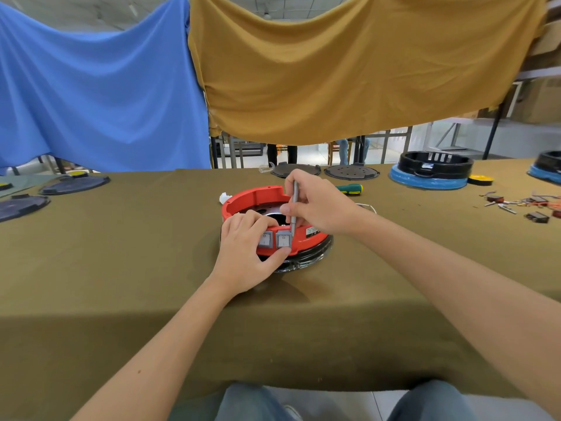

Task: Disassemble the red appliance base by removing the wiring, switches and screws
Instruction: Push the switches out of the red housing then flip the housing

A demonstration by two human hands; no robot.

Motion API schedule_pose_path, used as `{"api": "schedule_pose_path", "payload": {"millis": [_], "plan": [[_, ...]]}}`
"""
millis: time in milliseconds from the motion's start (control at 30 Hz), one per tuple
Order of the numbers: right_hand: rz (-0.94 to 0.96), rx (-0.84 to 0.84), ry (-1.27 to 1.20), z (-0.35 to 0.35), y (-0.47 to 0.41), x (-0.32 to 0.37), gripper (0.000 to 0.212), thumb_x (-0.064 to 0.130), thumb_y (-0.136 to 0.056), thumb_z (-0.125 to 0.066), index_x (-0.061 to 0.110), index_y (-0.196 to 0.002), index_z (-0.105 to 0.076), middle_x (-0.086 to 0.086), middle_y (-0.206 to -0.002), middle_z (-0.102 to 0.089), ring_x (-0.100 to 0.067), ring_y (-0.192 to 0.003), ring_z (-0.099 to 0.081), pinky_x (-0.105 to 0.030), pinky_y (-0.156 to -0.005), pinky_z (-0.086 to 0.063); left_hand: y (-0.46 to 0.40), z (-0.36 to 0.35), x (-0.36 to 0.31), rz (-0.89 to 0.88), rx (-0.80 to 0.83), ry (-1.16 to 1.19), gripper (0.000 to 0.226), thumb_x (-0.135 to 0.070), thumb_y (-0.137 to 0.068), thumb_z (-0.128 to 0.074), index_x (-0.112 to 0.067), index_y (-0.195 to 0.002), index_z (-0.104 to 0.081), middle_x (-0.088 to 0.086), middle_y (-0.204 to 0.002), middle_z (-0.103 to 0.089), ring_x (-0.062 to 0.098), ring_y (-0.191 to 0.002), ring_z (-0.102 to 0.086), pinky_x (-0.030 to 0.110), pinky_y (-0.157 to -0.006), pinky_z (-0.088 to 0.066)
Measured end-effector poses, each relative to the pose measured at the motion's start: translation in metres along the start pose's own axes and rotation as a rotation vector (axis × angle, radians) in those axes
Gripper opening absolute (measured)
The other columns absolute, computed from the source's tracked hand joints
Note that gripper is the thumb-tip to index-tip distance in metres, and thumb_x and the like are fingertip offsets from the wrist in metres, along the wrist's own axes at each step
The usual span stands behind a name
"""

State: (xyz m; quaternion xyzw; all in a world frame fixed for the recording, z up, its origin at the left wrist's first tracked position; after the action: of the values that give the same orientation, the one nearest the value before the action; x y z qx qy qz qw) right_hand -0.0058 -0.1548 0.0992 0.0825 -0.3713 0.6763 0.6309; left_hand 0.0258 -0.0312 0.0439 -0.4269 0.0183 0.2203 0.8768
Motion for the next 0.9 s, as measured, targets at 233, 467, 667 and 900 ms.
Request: {"api": "schedule_pose_path", "payload": {"millis": [233,467,667,900], "plan": [[-0.023,-0.016,-0.087,0.003,0.006,-0.006,0.023,0.016,-0.095,-0.066,0.025,-0.09,-0.045,-0.005,-0.08,-0.069,-0.011,-0.069,-0.071,-0.027,-0.064,-0.061,0.001,0.0,0.002,0.003,0.001,0.018,0.044,-0.058,-0.078,-0.056,-0.024,-0.106,-0.06,-0.011,-0.1,-0.05,0.01,-0.098,-0.043,0.027,-0.1,-0.024],[-0.118,-0.323,-0.464,0.023,0.043,-0.029,0.021,0.011,-0.093,-0.066,0.013,-0.094,-0.045,-0.017,-0.081,-0.07,-0.023,-0.068,-0.072,-0.029,-0.06,-0.059,0.0,0.004,0.001,0.009,-0.025,0.02,0.036,-0.052,-0.084,-0.051,-0.026,-0.106,-0.063,-0.013,-0.101,-0.056,0.012,-0.099,-0.05,0.03,-0.1,-0.029],[-0.214,-0.494,-0.733,0.022,0.081,-0.049,0.024,0.0,-0.085,-0.074,0.001,-0.09,-0.051,-0.022,-0.077,-0.066,-0.019,-0.063,-0.071,-0.026,-0.06,-0.059,-0.009,0.003,-0.007,0.017,0.104,-0.408,0.042,-0.062,-0.089,-0.051,-0.026,-0.105,-0.063,-0.008,-0.096,-0.062,0.019,-0.091,-0.053,0.034,-0.081,-0.036],[-0.415,-0.457,-1.099,-0.014,0.105,-0.08,0.028,-0.013,-0.076,-0.075,0.005,-0.073,-0.053,-0.02,-0.08,-0.071,-0.025,-0.07,-0.07,-0.033,-0.071,-0.063,-0.037,-0.012,0.001,0.189,0.673,-0.132,0.04,-0.063,-0.091,-0.048,-0.028,-0.109,-0.059,-0.013,-0.097,-0.064,0.011,-0.087,-0.062,0.027,-0.068,-0.047]]}}
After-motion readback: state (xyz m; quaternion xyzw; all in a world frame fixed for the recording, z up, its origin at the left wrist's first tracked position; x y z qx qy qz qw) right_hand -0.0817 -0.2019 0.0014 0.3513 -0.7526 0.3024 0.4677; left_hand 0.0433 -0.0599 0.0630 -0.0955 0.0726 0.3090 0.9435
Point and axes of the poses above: each hand's wrist, its own y-axis away from the middle knuckle, its own z-axis out of the back of the hand, x = y × z, the point moved 9 cm from there along -y, towards the middle knuckle
